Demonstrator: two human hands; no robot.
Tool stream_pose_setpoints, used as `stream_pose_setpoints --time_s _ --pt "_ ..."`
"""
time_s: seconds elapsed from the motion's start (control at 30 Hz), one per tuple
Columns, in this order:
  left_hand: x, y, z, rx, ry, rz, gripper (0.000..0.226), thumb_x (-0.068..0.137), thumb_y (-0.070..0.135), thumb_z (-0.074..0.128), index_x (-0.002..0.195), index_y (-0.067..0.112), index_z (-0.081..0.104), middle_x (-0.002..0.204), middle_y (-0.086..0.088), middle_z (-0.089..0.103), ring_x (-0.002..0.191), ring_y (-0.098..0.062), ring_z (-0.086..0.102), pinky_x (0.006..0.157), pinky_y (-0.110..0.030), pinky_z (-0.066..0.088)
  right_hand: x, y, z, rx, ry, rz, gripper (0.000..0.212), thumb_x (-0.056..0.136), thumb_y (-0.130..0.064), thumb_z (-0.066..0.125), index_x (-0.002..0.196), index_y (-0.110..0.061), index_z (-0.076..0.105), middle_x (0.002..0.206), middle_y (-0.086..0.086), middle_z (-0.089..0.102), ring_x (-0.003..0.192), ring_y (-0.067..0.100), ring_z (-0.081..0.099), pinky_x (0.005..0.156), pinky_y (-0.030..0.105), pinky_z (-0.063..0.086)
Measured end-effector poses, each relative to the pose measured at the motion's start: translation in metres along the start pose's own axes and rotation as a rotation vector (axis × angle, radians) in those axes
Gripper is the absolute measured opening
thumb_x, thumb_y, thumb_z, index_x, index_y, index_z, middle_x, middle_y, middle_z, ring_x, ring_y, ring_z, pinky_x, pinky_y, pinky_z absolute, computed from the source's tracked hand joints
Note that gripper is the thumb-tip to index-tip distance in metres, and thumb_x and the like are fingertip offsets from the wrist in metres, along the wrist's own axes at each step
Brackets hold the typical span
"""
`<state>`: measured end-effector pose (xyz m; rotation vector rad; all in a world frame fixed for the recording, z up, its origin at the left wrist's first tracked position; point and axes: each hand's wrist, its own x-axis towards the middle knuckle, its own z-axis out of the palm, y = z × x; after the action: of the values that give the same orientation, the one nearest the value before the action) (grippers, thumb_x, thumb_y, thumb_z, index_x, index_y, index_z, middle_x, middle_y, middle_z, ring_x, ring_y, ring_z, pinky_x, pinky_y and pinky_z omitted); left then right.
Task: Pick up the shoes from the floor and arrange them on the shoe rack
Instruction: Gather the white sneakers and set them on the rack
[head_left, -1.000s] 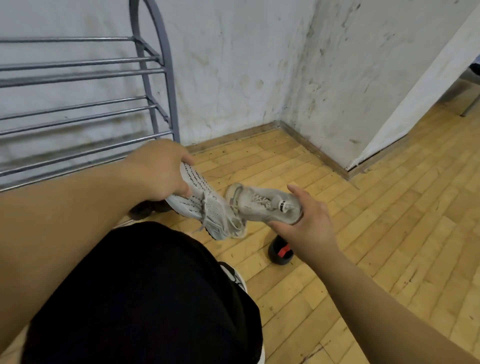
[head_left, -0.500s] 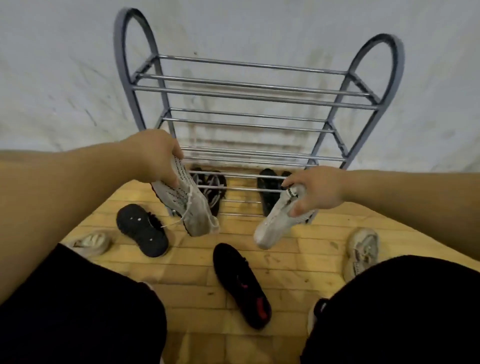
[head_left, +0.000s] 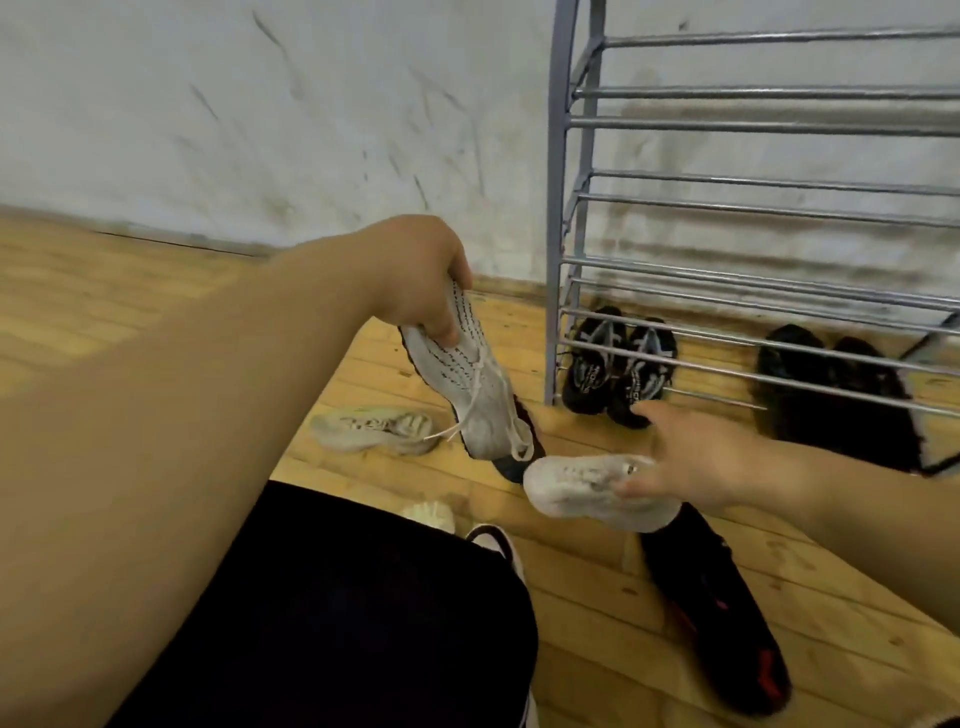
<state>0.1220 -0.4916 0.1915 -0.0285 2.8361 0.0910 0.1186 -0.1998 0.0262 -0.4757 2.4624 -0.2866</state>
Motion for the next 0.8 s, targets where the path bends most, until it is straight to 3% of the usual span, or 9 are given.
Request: stream_pose_setpoints --time_s 0.1,0.17,0.23,0.4,0.47,0.63,0.73,0.8 --pt "-0.007 -0.013 -0.007 -0.138 -0.006 0.000 0.066 0.066 0.039 0.094 0.125 0.022 0.070 0.116 0.007 0.062 0.097 -0.017 0.055 0.081 -0.030 0.043 0.002 -0.036 -0.019 0.213 0.107 -0.136 0.137 0.057 -0.076 0.080 0.163 -0.036 0.004 0.168 -0.003 0.026 0.146 0.021 0.041 0.104 0.030 0.042" --pt "-0.013 -0.024 -0.011 -0.318 0.001 -0.009 0.058 0.065 0.030 0.095 0.119 0.023 0.073 0.108 0.011 0.065 0.096 -0.016 0.062 0.081 -0.031 0.051 0.003 -0.058 -0.030 0.324 0.151 -0.228 0.139 0.058 -0.070 0.083 0.162 -0.040 -0.004 0.170 -0.008 0.018 0.152 0.018 0.031 0.112 0.032 0.035" --pt "-0.018 -0.036 -0.014 -0.560 -0.006 -0.031 0.054 0.066 0.016 0.094 0.116 0.020 0.074 0.107 0.003 0.071 0.094 -0.019 0.071 0.081 -0.033 0.061 0.003 -0.075 -0.033 0.416 0.109 -0.298 0.137 0.063 -0.060 0.089 0.160 -0.047 -0.008 0.171 -0.010 0.015 0.151 0.015 0.030 0.117 0.032 0.033" --pt "-0.024 -0.071 -0.011 -0.938 0.014 -0.136 0.050 0.070 0.005 0.090 0.116 0.015 0.072 0.110 -0.011 0.075 0.093 -0.026 0.077 0.083 -0.038 0.063 0.000 -0.103 -0.041 0.369 0.162 -0.332 0.125 0.070 -0.050 0.091 0.158 -0.053 0.001 0.161 -0.014 0.035 0.140 0.011 0.044 0.105 0.026 0.038" --pt "-0.031 -0.090 0.004 -1.021 0.098 -0.198 0.057 0.072 0.011 0.090 0.125 0.016 0.068 0.115 -0.010 0.072 0.092 -0.024 0.076 0.078 -0.032 0.062 -0.002 -0.122 -0.051 0.355 0.196 -0.311 0.123 0.070 -0.048 0.091 0.158 -0.052 0.006 0.159 -0.010 0.039 0.139 0.013 0.045 0.100 0.028 0.038" --pt "-0.072 -0.149 0.065 -1.153 0.259 -0.353 0.075 0.083 0.030 0.083 0.149 0.022 0.048 0.140 -0.012 0.060 0.088 -0.015 0.067 0.089 -0.038 0.058 0.016 -0.211 -0.079 0.012 0.176 -0.336 0.121 0.069 -0.047 0.090 0.163 -0.036 0.013 0.157 0.002 0.045 0.122 0.024 0.056 0.084 0.030 0.045" --pt "-0.109 -0.181 0.110 -1.250 0.288 -0.509 0.076 0.085 0.036 0.080 0.151 0.025 0.044 0.138 -0.002 0.060 0.105 -0.020 0.067 0.096 -0.045 0.056 0.021 -0.263 -0.073 -0.353 0.064 -0.401 0.116 0.074 -0.057 0.083 0.164 -0.030 0.014 0.152 0.005 0.051 0.124 0.027 0.057 0.097 0.037 0.050" --pt "-0.133 -0.195 0.146 -1.265 0.212 -0.569 0.080 0.083 0.043 0.080 0.151 0.029 0.043 0.134 -0.001 0.060 0.111 -0.022 0.065 0.095 -0.045 0.055 0.016 -0.286 -0.058 -0.586 -0.006 -0.419 0.113 0.076 -0.063 0.077 0.163 -0.030 0.012 0.151 0.004 0.051 0.123 0.030 0.057 0.095 0.038 0.051"
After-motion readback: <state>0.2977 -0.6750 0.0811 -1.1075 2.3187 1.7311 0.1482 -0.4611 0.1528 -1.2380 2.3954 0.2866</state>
